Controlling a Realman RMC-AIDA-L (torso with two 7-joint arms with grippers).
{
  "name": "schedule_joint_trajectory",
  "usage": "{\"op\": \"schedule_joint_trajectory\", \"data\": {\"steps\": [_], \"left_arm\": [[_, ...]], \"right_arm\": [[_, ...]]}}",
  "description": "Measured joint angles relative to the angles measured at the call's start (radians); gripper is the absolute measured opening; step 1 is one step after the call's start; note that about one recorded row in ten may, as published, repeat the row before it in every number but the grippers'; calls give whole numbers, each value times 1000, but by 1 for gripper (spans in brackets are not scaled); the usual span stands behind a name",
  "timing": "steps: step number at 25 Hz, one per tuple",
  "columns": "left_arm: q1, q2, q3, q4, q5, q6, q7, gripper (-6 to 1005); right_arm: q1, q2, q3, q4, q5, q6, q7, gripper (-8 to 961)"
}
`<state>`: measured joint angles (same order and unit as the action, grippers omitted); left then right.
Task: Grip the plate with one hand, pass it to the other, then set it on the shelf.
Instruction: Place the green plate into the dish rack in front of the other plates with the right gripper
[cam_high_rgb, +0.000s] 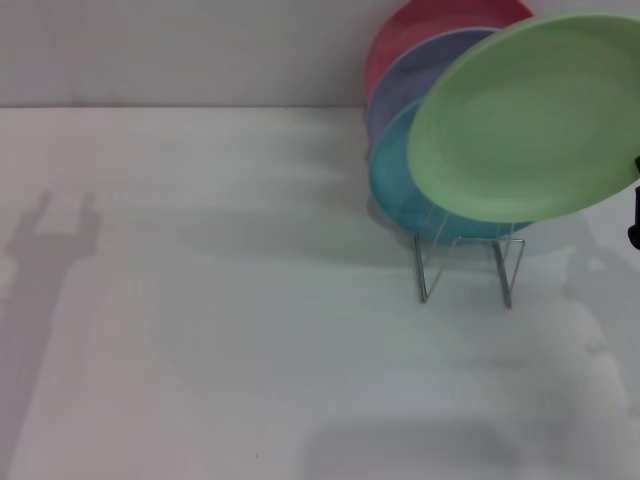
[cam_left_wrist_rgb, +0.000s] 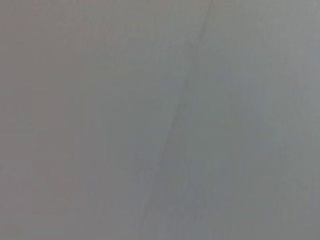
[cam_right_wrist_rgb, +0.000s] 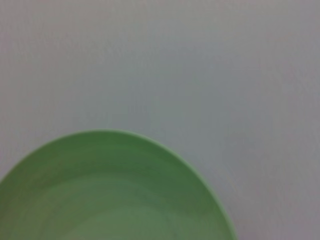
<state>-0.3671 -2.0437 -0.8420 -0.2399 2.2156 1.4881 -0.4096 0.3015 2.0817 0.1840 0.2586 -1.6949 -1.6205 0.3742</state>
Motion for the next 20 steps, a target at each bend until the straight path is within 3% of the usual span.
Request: {"op": "schedule_joint_trajectory", "data": {"steps": [20], "left_arm": [[74, 32, -3, -105, 46, 18, -9, 566]], "right_arm": [[-10, 3, -9, -1, -4, 49, -12, 15]]}}
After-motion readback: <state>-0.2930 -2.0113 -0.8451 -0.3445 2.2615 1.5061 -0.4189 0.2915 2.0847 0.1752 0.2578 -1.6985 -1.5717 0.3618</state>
